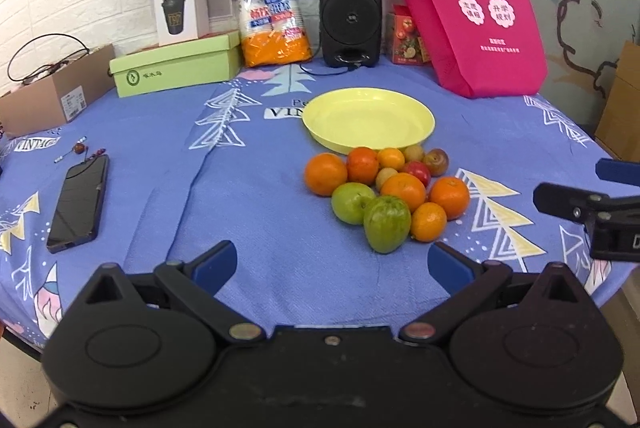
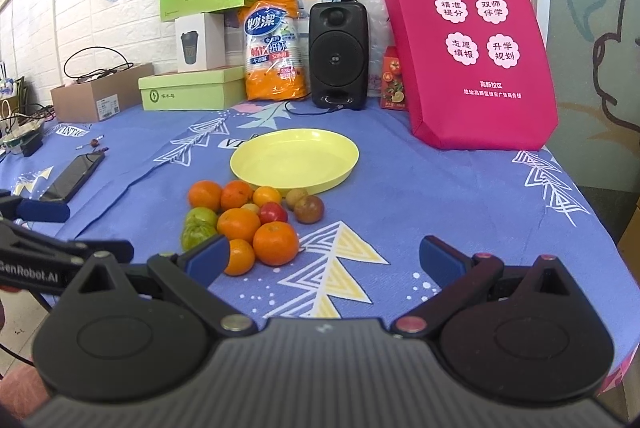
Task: Organize fruits
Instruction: 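Move both tools toward the fruit cluster, then grasp the green guava with the left tool while the right tool grasps a tangerine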
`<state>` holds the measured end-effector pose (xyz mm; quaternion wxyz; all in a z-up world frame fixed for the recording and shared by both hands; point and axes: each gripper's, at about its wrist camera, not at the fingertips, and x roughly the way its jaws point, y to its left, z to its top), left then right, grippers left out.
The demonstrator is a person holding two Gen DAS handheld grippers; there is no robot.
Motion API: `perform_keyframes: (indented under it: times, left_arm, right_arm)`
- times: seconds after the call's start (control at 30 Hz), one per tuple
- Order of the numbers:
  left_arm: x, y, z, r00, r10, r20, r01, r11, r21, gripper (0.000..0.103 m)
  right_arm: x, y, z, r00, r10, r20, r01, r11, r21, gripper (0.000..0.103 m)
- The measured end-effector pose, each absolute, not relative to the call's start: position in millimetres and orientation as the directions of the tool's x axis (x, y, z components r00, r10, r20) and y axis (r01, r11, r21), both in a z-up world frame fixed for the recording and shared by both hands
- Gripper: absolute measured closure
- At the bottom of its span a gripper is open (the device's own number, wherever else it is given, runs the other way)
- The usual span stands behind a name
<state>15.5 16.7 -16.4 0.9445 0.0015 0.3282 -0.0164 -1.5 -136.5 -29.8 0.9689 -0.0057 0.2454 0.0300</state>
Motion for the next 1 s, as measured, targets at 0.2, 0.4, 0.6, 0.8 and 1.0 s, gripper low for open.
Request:
perform_keyframes:
  times: [0.2,0.4,0.6,0.8,1.0]
  left_arm:
    - [13.2,17.8,-15.3,0.791,-0.012,-0.611,0.004,1.000,-0.015,0.000]
    - [13.6,15.7,-16.3,0.807,-0.008,-0.590,0.004,1.000,-0.007,0.000]
    - [15.3,12.2,-18.5,0.818,-0.027,-0.575,0.026,1.000,-0.009,0.000]
    - [23.8,11.5,-26.9,0.819,-0.059,-0.571,0.056,0.998,-0.023,0.000]
    - [39.8,-2.5,-43.8,0.793,-0.080,-0.604,0.118,0.993,0.024,0.005]
  right_arm:
    - [-2.3,-139.3,-30.2,0.882,0.033,-0.470,-0.036,0.999,0.003,0.000]
    - [-0.8,-142.0,-31.9,0.880,0.037,-0.473,-0.037,0.999,0.009,0.000]
    - [2.6,-140.7,-36.3,0.877,0.046,-0.478,-0.056,0.998,-0.007,0.000]
    - [9.1,-139.2,-44.2,0.871,0.083,-0.485,-0.108,0.994,-0.023,0.000]
    - [19.3,-139.4,-55.4,0.855,0.115,-0.506,-0.157,0.987,-0.041,0.010]
